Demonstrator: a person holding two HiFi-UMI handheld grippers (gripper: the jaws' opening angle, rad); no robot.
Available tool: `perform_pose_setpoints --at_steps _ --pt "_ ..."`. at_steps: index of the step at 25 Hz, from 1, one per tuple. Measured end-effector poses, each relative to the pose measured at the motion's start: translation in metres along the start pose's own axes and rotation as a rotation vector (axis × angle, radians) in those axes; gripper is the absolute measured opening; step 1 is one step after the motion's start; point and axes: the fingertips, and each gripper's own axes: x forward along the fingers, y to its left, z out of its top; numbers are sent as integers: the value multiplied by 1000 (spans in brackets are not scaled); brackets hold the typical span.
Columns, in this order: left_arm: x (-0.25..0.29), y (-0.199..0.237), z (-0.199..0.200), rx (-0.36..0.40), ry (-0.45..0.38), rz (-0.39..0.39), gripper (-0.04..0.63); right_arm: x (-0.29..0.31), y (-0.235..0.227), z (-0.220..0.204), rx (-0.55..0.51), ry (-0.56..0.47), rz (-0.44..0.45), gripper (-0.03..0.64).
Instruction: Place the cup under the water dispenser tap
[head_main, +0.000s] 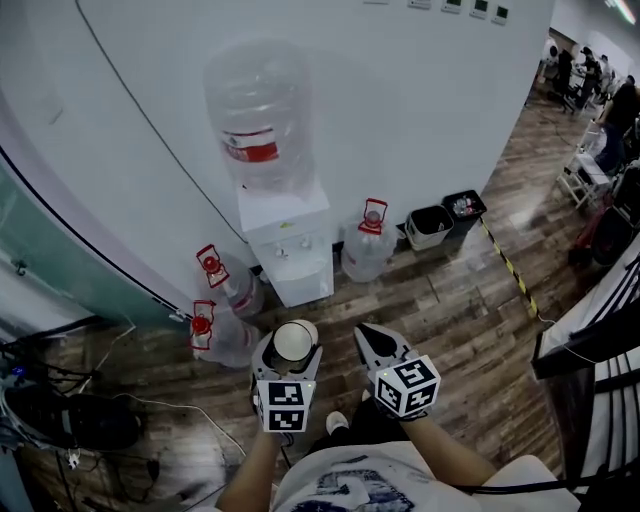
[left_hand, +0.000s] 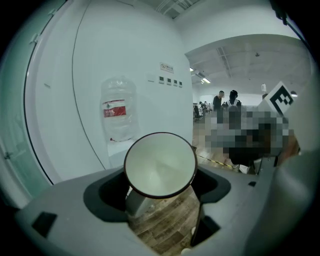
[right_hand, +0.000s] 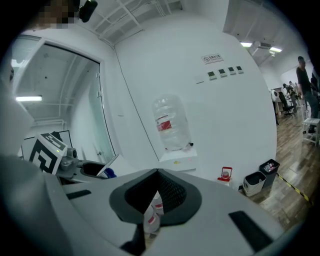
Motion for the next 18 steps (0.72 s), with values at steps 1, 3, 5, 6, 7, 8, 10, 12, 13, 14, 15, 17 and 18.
perform_pose_setpoints --at_steps 1,3,5,6,7,8,10,12,13,14,15,17,18 --pt "8 3 1 -3 6 -1 426 6 -5 2 -3 1 -4 20" --pt "24 7 0 -11 17 -2 426 19 -15 3 -6 6 -6 20" --pt "43 12 1 -16 29 1 426 34 -27 3 -7 16 -2 20" --pt "54 15 2 -17 34 2 426 43 -35 3 -7 23 2 20" --pt "65 17 3 -19 38 4 426 51 -42 2 -6 32 7 20" --pt "76 19 5 -21 42 7 426 60 -48 2 -4 42 13 20" --pt "99 26 8 -31 53 15 426 81 -62 3 -3 60 29 20" --pt "124 34 12 -42 62 21 426 103 -78 4 -9 78 44 20" --pt "137 37 12 -49 68 24 426 114 -87 4 -11 88 50 20" --pt "150 41 12 -58 74 28 426 125 -95 3 -12 97 56 20" --pt "162 45 11 -68 80 32 426 136 -103 2 -13 105 61 20" --pt "185 54 9 -83 89 45 426 158 -116 -1 -16 120 72 20" --pt "197 59 6 -89 93 51 426 168 -123 -4 -16 129 77 20"
